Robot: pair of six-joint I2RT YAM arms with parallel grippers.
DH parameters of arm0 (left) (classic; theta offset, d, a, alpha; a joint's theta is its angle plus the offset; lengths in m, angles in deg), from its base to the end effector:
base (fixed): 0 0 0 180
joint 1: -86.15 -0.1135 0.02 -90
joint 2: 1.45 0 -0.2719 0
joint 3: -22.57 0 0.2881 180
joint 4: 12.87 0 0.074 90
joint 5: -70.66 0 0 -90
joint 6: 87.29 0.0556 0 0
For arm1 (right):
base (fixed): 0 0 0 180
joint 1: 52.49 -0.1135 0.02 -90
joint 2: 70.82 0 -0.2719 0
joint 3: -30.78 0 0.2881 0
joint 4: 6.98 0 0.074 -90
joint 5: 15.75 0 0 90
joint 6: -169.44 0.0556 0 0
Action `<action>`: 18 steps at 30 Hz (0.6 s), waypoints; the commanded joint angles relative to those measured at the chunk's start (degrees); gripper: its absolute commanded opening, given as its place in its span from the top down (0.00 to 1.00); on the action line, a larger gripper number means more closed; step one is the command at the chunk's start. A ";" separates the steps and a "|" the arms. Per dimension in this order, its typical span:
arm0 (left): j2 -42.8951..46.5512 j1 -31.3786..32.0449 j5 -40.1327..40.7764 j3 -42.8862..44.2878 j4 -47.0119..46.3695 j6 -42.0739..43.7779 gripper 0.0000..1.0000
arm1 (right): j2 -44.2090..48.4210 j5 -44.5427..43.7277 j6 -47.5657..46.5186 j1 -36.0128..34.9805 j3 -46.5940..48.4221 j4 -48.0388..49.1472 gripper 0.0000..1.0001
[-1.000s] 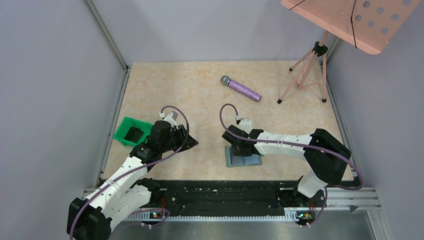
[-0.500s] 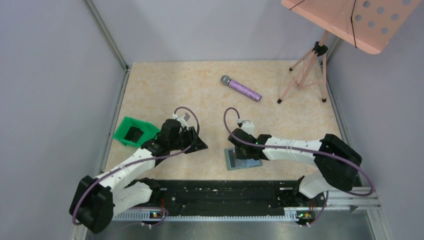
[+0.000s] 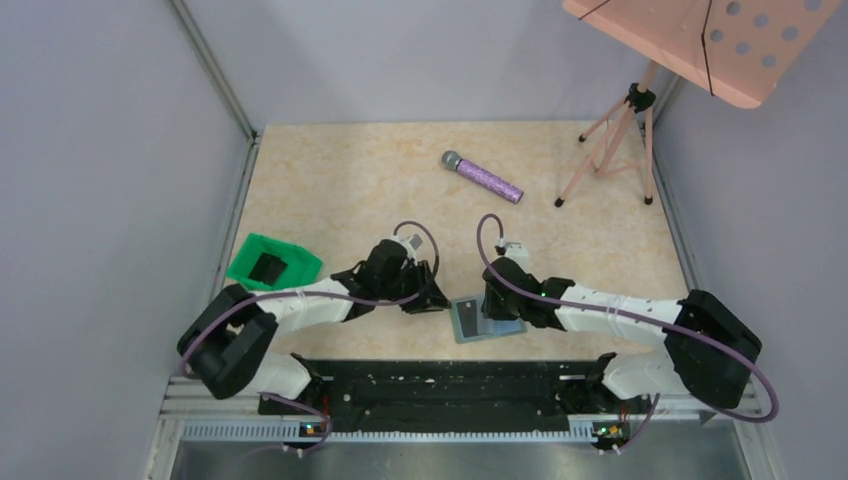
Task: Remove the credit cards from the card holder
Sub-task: Remove the credit card from the card holder.
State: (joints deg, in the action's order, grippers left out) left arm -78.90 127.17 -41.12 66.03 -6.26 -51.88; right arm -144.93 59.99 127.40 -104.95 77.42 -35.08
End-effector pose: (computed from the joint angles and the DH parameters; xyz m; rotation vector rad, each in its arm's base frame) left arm 0.2092 -0.2093 0.1361 -0.0777 2.5742 -1.2056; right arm 0.1775 0.2085 0.1366 -0.0014 2.5445 0.4018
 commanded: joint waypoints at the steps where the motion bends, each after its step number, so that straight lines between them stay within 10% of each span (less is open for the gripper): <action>1: -6.29 2.43 -0.38 5.35 -6.47 -0.75 0.64 | 3.29 1.28 -0.69 1.52 -1.25 2.03 0.74; 18: -20.03 8.95 -4.07 16.61 -8.58 0.45 0.68 | 20.01 -4.70 3.17 5.04 -3.40 -14.34 0.71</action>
State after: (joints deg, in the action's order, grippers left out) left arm -95.40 134.25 -42.92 78.62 -10.08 -52.25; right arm -130.06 57.56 129.06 -101.35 73.77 -44.15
